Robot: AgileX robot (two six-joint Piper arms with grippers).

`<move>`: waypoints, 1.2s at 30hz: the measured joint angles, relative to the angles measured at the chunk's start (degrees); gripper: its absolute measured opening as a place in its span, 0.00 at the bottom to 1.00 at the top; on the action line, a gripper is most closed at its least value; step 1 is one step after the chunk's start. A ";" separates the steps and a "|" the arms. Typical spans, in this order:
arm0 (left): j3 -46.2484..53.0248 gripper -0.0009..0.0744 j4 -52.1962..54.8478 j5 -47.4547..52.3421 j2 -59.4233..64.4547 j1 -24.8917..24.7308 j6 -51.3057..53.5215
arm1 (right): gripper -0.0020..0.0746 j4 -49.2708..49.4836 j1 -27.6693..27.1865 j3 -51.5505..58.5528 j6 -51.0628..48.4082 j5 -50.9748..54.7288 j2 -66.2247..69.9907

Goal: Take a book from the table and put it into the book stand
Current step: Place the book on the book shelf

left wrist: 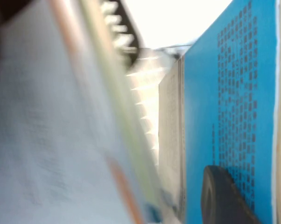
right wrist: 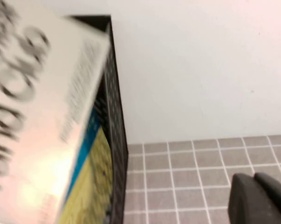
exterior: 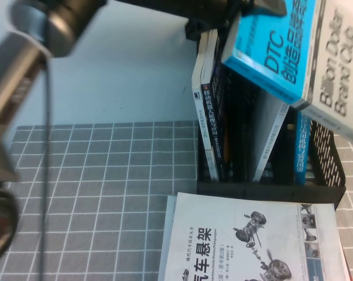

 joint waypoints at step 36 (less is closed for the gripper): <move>-29.86 0.26 47.87 12.50 8.73 -12.87 -18.84 | 0.02 16.17 -0.09 0.00 -8.03 11.96 0.00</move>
